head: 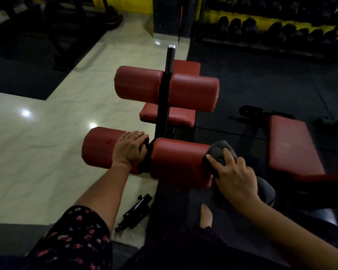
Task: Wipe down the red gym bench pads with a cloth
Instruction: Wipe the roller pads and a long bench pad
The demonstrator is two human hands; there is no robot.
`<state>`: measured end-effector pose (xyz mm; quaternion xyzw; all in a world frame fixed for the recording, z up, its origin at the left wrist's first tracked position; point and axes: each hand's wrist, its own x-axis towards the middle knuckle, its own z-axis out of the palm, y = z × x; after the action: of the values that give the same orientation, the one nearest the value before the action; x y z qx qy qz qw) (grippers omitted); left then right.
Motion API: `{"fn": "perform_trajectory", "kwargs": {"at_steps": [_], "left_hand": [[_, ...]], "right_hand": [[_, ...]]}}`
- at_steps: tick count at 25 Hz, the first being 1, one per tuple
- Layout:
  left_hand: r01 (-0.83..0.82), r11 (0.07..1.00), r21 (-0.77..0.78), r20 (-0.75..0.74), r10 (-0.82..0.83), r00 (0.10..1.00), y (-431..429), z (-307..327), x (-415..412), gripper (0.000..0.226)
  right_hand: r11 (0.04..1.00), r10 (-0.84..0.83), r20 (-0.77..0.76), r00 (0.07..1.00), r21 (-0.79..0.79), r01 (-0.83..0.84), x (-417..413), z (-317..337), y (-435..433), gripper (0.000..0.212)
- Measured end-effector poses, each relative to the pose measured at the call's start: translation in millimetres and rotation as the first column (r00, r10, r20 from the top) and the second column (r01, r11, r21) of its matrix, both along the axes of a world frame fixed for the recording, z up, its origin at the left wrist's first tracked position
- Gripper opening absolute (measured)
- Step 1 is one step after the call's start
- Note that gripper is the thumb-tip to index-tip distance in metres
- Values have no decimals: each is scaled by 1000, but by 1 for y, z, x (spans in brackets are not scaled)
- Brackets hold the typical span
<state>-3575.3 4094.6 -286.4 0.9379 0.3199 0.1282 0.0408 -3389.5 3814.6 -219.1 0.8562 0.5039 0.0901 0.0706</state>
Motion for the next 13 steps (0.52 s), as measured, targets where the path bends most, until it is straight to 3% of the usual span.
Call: {"fn": "perform_trajectory", "kwargs": {"at_steps": [8,13], "left_hand": [[22,999,33,-34,-21,999,6,-1,1,55],[77,995,70,-55,-74,996,6,-4,-3,47]], "right_hand": [[939,324,91,942,88,-331,-59,-19,84,43],[889,443,181,878,40,-456,-85,-22,123,45]]}}
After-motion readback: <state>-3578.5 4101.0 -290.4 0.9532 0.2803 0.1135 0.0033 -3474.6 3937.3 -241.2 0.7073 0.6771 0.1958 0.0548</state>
